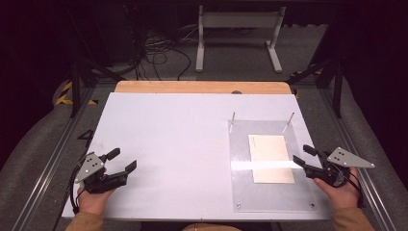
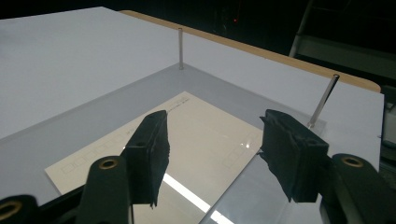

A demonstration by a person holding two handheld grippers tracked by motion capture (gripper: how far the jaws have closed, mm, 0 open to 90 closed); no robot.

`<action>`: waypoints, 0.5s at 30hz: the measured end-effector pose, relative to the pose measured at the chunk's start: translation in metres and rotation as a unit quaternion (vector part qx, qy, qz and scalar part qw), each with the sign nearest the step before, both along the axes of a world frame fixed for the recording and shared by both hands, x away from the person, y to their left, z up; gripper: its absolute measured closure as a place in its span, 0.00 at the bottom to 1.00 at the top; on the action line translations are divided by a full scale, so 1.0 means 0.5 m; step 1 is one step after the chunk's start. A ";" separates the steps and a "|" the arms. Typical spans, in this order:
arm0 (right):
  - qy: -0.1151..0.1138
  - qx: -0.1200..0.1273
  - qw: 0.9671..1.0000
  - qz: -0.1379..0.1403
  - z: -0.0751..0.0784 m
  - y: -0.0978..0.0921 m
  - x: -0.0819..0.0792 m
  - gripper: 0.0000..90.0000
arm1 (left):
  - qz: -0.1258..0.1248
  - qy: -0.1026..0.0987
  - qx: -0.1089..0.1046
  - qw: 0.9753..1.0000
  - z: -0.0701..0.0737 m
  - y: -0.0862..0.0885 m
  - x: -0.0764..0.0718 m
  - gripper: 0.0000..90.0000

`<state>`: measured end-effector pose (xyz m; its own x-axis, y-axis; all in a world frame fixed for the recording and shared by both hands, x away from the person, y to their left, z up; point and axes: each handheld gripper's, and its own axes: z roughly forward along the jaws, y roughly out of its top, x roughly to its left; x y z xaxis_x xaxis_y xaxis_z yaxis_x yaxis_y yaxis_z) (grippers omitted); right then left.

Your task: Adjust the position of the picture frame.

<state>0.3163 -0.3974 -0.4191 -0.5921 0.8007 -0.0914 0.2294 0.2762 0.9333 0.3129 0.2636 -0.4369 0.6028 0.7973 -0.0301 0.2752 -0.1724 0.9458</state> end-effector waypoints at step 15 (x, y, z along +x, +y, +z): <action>0.064 -0.072 0.995 -0.022 0.032 -0.017 0.016 0.59 | -0.003 -0.001 0.016 1.000 0.006 -0.007 -0.002 0.25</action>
<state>0.3243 -0.4059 -0.4030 -0.5707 0.8103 -0.1332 0.3584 0.3918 0.8474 0.3119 0.2600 -0.4339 0.6069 0.7948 -0.0045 0.2730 -0.2032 0.9403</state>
